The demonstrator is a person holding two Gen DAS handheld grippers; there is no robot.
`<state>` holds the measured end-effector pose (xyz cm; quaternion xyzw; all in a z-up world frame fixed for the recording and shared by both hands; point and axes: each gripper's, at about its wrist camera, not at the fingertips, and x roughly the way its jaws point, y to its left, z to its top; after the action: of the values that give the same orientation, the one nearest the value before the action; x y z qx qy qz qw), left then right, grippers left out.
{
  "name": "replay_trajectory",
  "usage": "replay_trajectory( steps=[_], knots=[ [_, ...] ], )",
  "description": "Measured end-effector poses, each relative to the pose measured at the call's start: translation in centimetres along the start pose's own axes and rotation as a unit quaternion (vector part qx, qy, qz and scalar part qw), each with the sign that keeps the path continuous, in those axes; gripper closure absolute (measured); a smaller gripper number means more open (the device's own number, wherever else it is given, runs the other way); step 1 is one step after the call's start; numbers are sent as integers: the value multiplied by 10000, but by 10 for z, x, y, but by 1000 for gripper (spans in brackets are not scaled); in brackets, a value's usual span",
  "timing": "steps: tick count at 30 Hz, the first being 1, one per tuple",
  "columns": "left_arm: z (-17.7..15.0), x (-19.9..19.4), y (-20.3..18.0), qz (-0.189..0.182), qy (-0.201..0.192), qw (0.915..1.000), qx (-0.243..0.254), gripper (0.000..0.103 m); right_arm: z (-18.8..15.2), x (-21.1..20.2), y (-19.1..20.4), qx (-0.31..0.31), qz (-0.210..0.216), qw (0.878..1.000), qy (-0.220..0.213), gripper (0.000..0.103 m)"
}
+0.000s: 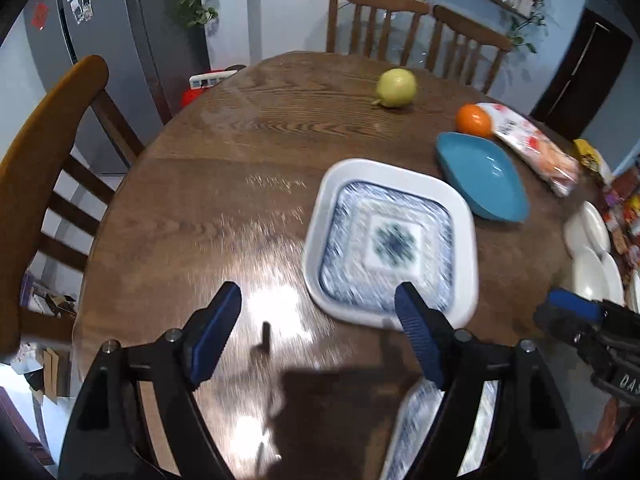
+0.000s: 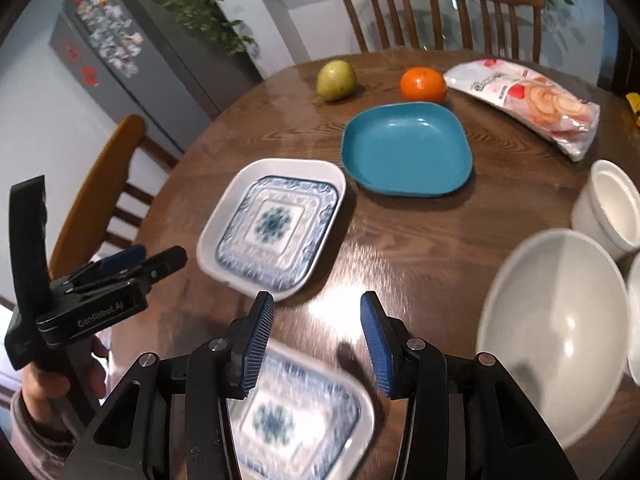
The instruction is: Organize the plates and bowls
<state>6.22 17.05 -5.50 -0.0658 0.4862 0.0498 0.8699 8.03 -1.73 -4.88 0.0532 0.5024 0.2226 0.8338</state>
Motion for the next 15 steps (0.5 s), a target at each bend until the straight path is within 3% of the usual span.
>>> replay_trajectory(
  steps=[6, 9, 13, 15],
  knots=[
    [17, 39, 3, 57, 312, 9995, -80, 27, 16, 41, 3, 132, -120, 9997, 151, 57],
    [16, 48, 5, 58, 380, 9992, -92, 41, 19, 58, 6, 136, -219, 9994, 233, 57],
    [16, 56, 9, -14, 500, 9987, -105, 70, 22, 73, 6, 151, -253, 9992, 288, 58],
    [16, 57, 10, -28, 484, 9988, -101, 76, 23, 78, 7, 113, -320, 9990, 295, 62]
  ],
)
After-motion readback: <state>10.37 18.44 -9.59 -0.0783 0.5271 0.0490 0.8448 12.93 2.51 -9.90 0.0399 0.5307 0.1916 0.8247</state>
